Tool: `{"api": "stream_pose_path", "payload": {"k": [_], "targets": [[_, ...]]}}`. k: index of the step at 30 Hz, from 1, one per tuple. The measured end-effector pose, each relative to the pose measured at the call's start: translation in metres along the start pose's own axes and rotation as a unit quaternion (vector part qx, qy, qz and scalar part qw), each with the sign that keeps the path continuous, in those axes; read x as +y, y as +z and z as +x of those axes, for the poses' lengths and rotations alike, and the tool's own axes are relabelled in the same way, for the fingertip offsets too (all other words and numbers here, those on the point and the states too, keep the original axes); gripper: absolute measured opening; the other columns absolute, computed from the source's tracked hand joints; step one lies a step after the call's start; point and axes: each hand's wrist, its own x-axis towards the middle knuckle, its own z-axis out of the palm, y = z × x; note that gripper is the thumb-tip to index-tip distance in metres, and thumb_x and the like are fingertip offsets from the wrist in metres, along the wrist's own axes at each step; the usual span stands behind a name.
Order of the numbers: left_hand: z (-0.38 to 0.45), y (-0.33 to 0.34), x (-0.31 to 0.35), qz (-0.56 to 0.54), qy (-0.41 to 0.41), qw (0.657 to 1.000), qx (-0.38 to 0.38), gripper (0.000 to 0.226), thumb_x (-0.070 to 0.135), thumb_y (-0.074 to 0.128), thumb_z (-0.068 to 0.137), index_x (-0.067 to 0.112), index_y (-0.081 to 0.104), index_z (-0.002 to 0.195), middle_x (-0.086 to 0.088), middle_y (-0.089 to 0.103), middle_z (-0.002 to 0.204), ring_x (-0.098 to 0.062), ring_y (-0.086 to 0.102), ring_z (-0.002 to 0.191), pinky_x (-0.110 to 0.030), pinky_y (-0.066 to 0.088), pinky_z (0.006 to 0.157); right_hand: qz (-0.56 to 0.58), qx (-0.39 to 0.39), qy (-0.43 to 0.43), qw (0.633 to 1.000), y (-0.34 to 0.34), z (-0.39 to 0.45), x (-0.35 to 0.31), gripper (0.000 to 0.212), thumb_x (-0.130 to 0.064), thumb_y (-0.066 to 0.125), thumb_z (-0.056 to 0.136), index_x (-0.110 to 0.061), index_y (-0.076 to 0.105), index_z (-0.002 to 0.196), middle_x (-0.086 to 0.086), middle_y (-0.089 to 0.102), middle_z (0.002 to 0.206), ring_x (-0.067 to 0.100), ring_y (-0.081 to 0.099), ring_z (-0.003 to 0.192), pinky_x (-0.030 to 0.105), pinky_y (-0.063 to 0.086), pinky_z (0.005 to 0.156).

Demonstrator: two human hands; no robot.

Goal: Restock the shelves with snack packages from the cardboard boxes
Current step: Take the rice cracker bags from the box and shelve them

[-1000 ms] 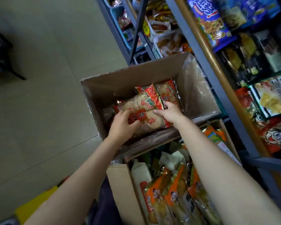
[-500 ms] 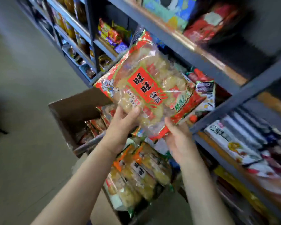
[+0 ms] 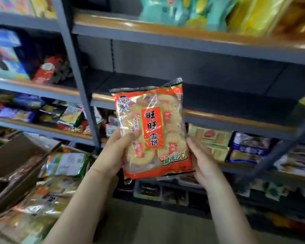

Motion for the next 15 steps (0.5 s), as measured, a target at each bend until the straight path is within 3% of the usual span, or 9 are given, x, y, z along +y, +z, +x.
{"api": "stream_pose_path", "payload": {"k": [2,3,5,7,9,11,15], "targets": [[0.004,0.049,-0.004,0.026,-0.018,0.998,-0.062,0.045,0.016,0.07,0.082,0.009,0.062,0.126,-0.018,0.073,0.116,-0.034,0.073,0.102,-0.042,0.061,0.078,-0.069,-0.001,0.005,0.998,-0.041,-0.023,-0.022,0.091,-0.069,0.085,0.053,-0.021,0.062,0.127,0.003,0.073,0.118,0.019,0.07,0.108,0.038,0.053,0.09],[0.006,0.074,-0.006,0.042,-0.027,0.995,-0.089,0.045,0.013,0.072,0.083,0.009,0.061,0.126,-0.017,0.074,0.114,-0.033,0.074,0.099,-0.04,0.061,0.075,-0.11,0.002,0.002,0.994,-0.059,-0.033,-0.031,0.096,-0.074,0.082,0.052,-0.027,0.057,0.132,-0.004,0.072,0.121,0.015,0.069,0.111,0.038,0.051,0.094],[0.006,0.12,-0.012,0.08,-0.04,0.988,-0.129,0.03,0.007,0.07,0.09,0.01,0.061,0.118,-0.01,0.079,0.097,-0.026,0.077,0.083,-0.032,0.061,0.063,-0.156,0.042,0.007,0.987,-0.088,-0.049,-0.043,0.095,-0.077,0.078,0.054,-0.035,0.053,0.136,-0.012,0.069,0.125,0.011,0.065,0.116,0.043,0.046,0.105],[0.007,0.155,-0.02,0.109,-0.051,0.982,-0.148,0.024,0.007,0.065,0.093,0.01,0.06,0.116,-0.007,0.079,0.091,-0.024,0.077,0.078,-0.032,0.06,0.06,-0.146,0.091,-0.005,0.985,-0.112,-0.061,-0.048,0.079,-0.07,0.078,0.066,-0.034,0.057,0.133,-0.012,0.07,0.123,0.011,0.066,0.115,0.046,0.045,0.108],[0.011,0.185,-0.031,0.12,-0.053,0.976,-0.175,0.039,0.014,0.069,0.09,0.008,0.059,0.126,-0.013,0.078,0.102,-0.031,0.076,0.089,-0.039,0.062,0.07,-0.108,0.135,-0.034,0.984,-0.135,-0.072,-0.048,0.059,-0.057,0.077,0.075,-0.032,0.063,0.126,-0.01,0.073,0.117,0.01,0.069,0.109,0.043,0.049,0.104],[0.017,0.213,-0.048,0.129,-0.047,0.973,-0.185,0.045,0.02,0.072,0.088,0.012,0.059,0.13,-0.012,0.076,0.11,-0.032,0.075,0.097,-0.046,0.061,0.083,-0.086,0.181,-0.05,0.979,-0.159,-0.079,-0.046,0.056,-0.054,0.078,0.076,-0.031,0.065,0.125,-0.008,0.073,0.118,0.012,0.069,0.11,0.043,0.05,0.102],[0.033,0.265,-0.083,0.18,-0.027,0.955,-0.236,0.06,0.036,0.088,0.075,0.023,0.061,0.127,-0.003,0.076,0.115,-0.026,0.073,0.106,-0.053,0.055,0.097,-0.074,0.291,-0.032,0.953,-0.208,-0.08,-0.043,0.096,-0.077,0.079,0.057,-0.029,0.057,0.137,-0.006,0.069,0.125,0.013,0.069,0.108,0.044,0.055,0.097]]}}
